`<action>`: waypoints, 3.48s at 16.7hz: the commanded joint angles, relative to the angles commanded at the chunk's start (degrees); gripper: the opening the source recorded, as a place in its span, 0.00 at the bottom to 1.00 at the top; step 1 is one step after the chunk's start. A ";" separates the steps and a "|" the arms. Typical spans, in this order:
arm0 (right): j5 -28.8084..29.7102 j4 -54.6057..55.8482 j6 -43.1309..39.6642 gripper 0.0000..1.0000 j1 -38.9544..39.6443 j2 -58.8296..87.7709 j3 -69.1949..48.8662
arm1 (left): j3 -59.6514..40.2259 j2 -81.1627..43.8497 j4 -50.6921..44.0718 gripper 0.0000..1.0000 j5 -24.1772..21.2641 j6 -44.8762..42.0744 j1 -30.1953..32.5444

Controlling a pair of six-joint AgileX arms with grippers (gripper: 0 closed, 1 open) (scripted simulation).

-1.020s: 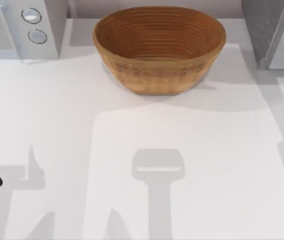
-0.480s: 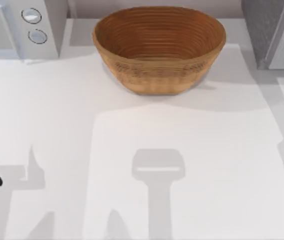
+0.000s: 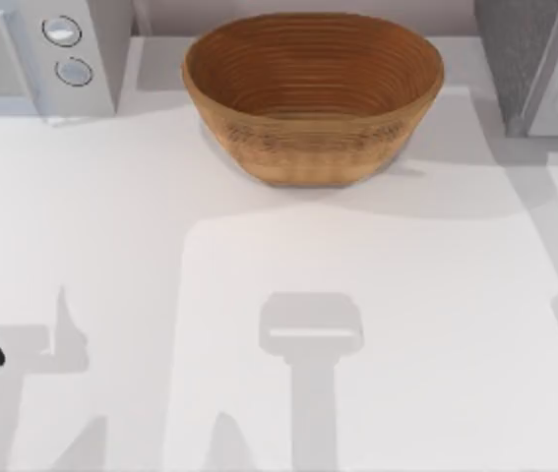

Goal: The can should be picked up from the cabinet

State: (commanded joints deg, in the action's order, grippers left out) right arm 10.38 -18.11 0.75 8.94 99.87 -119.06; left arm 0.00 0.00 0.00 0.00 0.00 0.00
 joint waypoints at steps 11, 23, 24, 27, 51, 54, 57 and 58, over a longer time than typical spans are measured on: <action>6.37 -15.34 -0.04 0.00 6.94 -23.70 9.06 | 0.00 0.00 0.00 1.00 0.00 0.00 0.00; 3.93 -9.81 -0.06 0.00 4.04 -35.66 25.82 | 0.00 0.00 0.00 1.00 0.00 0.00 0.00; 3.23 -8.49 -0.09 0.00 3.44 -38.78 30.64 | 0.00 0.00 0.00 1.00 0.00 0.00 0.00; 0.73 -3.90 -0.21 0.00 1.36 -49.57 47.84 | 0.00 0.00 0.00 1.00 0.00 0.00 0.00; -11.83 20.25 -0.65 0.00 -9.40 -96.47 118.23 | 0.00 0.00 0.00 1.00 0.00 0.00 0.00; -15.81 26.54 -0.61 0.00 -10.83 -88.63 116.07 | 0.00 0.00 0.00 1.00 0.00 0.00 0.00; -21.63 35.38 -0.51 0.00 -12.83 -76.58 112.99 | 0.00 0.00 0.00 1.00 0.00 0.00 0.00; -23.88 38.80 -0.46 0.00 -13.61 -71.90 111.79 | 0.00 0.00 0.00 1.00 0.00 0.00 0.00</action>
State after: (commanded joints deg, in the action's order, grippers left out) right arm -13.50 20.69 0.29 -4.67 27.97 -7.27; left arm 0.00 0.00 0.00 0.00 0.00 0.00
